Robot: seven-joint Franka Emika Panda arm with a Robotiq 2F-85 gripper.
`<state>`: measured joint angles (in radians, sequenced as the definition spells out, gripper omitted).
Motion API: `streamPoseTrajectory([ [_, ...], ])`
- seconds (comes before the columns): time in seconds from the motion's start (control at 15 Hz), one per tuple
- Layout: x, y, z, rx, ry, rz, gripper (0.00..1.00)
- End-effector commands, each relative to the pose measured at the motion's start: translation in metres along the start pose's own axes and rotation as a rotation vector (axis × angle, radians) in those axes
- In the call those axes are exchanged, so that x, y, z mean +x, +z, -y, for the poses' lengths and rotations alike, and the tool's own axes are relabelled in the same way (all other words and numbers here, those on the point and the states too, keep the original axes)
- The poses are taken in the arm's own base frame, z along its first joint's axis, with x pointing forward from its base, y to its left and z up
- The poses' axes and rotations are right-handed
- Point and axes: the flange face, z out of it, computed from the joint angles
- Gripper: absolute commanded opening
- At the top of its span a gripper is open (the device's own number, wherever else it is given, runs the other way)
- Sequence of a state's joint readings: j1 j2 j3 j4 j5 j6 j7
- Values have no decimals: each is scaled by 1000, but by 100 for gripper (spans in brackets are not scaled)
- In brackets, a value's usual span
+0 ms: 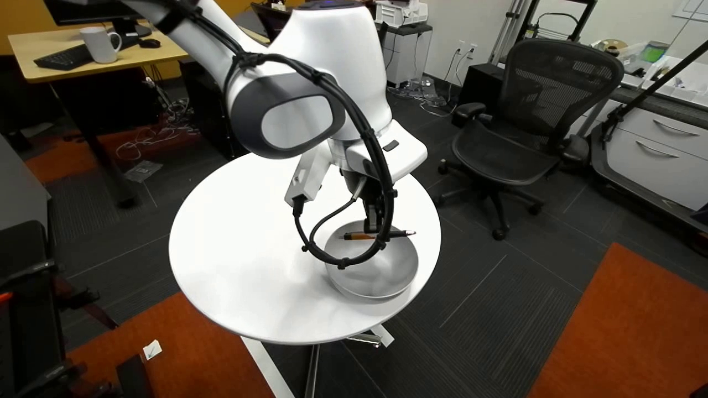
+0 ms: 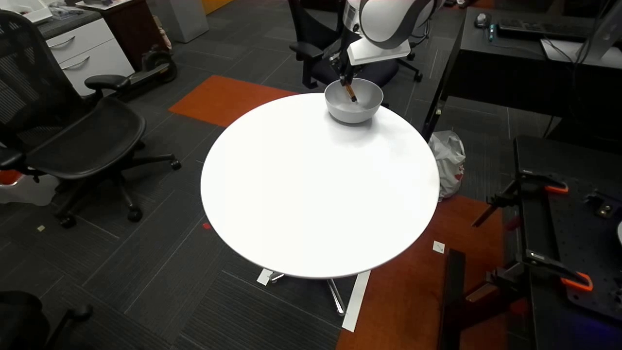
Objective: Put the marker in the bowl
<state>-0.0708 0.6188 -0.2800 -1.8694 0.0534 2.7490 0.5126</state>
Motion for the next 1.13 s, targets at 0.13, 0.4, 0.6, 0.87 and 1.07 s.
streamPoseTrajectory([
  [0.13, 20, 7, 10, 4, 2, 34, 45],
  [0.4, 24, 9, 14, 3, 3, 45, 76],
  [0.6, 25, 10, 15, 8, 5, 47, 98],
  [0.87, 20, 13, 13, -7, 13, 29, 100],
  [1.07, 19, 14, 14, 1, 12, 48, 100],
])
